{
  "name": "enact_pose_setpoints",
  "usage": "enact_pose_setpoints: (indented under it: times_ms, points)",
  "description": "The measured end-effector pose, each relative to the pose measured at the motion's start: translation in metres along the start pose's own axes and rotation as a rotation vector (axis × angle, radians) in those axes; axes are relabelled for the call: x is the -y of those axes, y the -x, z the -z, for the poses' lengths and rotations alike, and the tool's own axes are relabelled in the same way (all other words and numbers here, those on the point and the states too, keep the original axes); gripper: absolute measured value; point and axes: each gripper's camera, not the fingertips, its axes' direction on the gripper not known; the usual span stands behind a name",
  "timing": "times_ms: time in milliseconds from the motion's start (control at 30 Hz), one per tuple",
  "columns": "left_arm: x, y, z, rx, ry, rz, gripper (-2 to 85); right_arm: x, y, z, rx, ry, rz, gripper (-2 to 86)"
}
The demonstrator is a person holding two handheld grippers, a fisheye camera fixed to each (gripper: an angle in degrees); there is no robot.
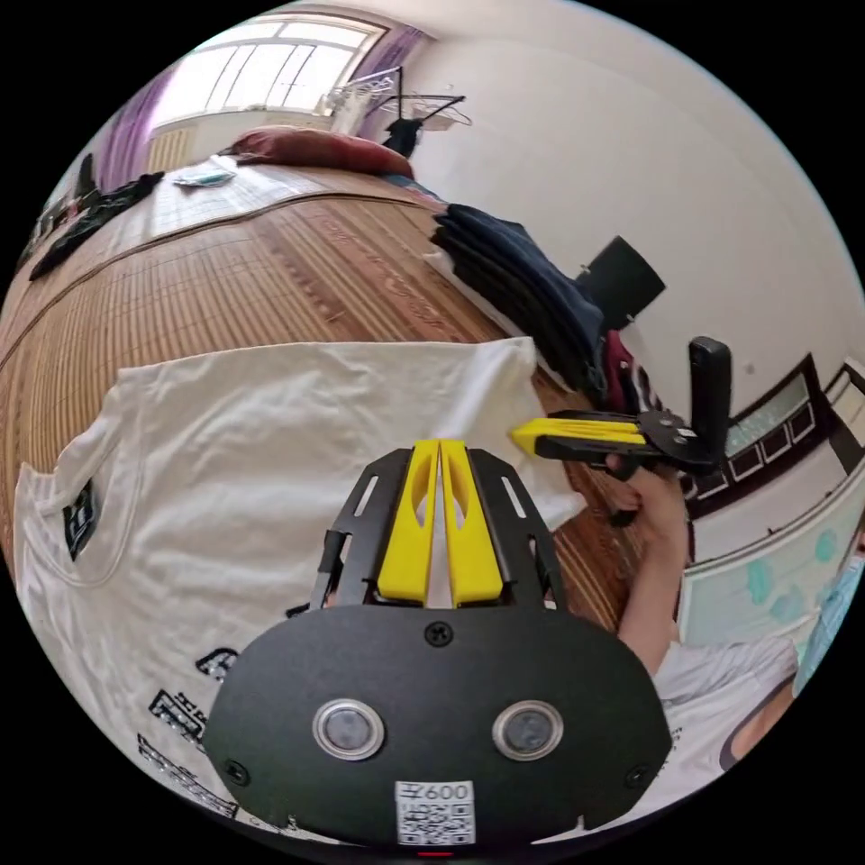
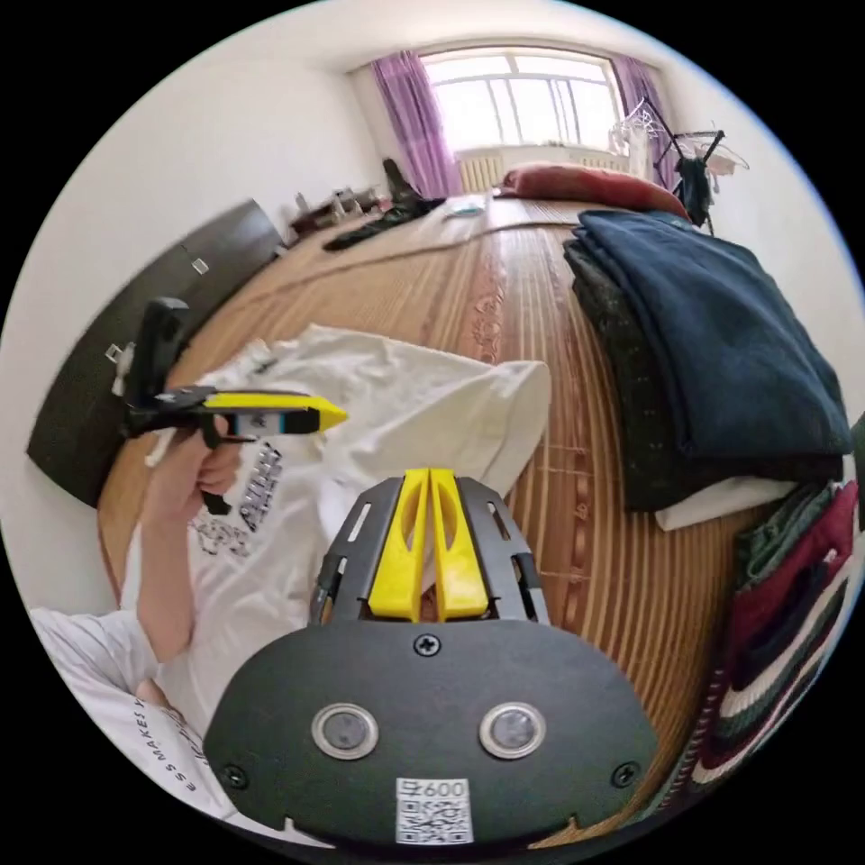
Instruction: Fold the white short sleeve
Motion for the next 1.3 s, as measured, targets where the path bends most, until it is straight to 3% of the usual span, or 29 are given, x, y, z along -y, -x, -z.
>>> enact_pose_setpoints:
  times_ms: [33, 100, 233, 300, 367, 467, 533, 633, 767, 800, 833, 900, 933, 967, 1067, 1167, 1300]
  points:
    - [-0.001, 0.005, -0.017, 0.039, 0.071, 0.009, 0.4, 0.003, 0.007, 0.005, -0.044, 0.022, -0.015, -0.8]
    - [-0.004, 0.005, -0.025, -0.026, 0.048, 0.013, 0.4, 0.011, 0.014, 0.011, -0.084, 0.090, -0.026, -0.8]
    - [-0.001, -0.024, -0.033, 0.038, 0.060, -0.033, 0.3, 0.021, 0.031, 0.036, -0.466, 0.032, -0.043, -0.8]
    - [0.000, -0.036, -0.036, 0.074, 0.059, -0.050, 0.3, 0.024, 0.047, 0.047, -0.383, -0.089, 0.040, -0.8]
    - [0.000, -0.045, -0.039, 0.094, 0.058, -0.059, 0.3, 0.038, 0.067, 0.044, -0.045, -0.148, 0.159, -0.9]
    - [-0.002, -0.053, -0.042, 0.106, 0.047, -0.061, 0.3, 0.062, 0.080, -0.001, 0.208, 0.084, 0.238, -0.9]
    - [-0.002, -0.058, -0.044, 0.118, 0.042, -0.060, 0.3, 0.068, 0.076, -0.028, 0.131, 0.232, 0.226, -0.9]
    - [-0.003, -0.066, -0.048, 0.147, 0.041, -0.071, 0.3, 0.076, 0.050, -0.007, 0.119, 0.153, 0.128, -0.8]
    - [-0.003, -0.076, -0.052, 0.172, 0.042, -0.080, 0.4, 0.075, 0.029, 0.040, -0.257, -0.001, -0.019, -0.8]
    - [-0.003, -0.077, -0.052, 0.173, 0.041, -0.079, 0.4, 0.074, 0.031, 0.045, -0.275, -0.030, -0.006, -0.8]
    - [-0.003, -0.077, -0.053, 0.174, 0.041, -0.079, 0.4, 0.072, 0.039, 0.055, -0.201, -0.078, 0.073, -0.8]
    - [-0.003, -0.080, -0.054, 0.188, 0.036, -0.080, 0.5, 0.073, 0.051, 0.060, 0.133, -0.042, 0.234, -0.8]
    - [-0.003, -0.081, -0.055, 0.197, 0.036, -0.083, 0.6, 0.077, 0.058, 0.051, 0.384, 0.063, 0.315, -0.8]
    - [-0.003, -0.082, -0.055, 0.202, 0.036, -0.085, 0.6, 0.083, 0.065, 0.036, 0.475, 0.177, 0.346, -0.8]
    - [-0.003, -0.083, -0.056, 0.211, 0.036, -0.084, 0.7, 0.092, 0.066, -0.003, 0.255, 0.327, 0.321, -0.8]
    - [-0.002, -0.077, -0.056, 0.193, 0.038, -0.073, 0.8, 0.102, 0.034, -0.002, 0.339, 0.297, 0.156, -0.8]
    - [-0.004, -0.075, -0.054, 0.201, 0.022, -0.087, 0.8, 0.111, 0.044, 0.004, 0.265, 0.310, 0.190, -0.8]
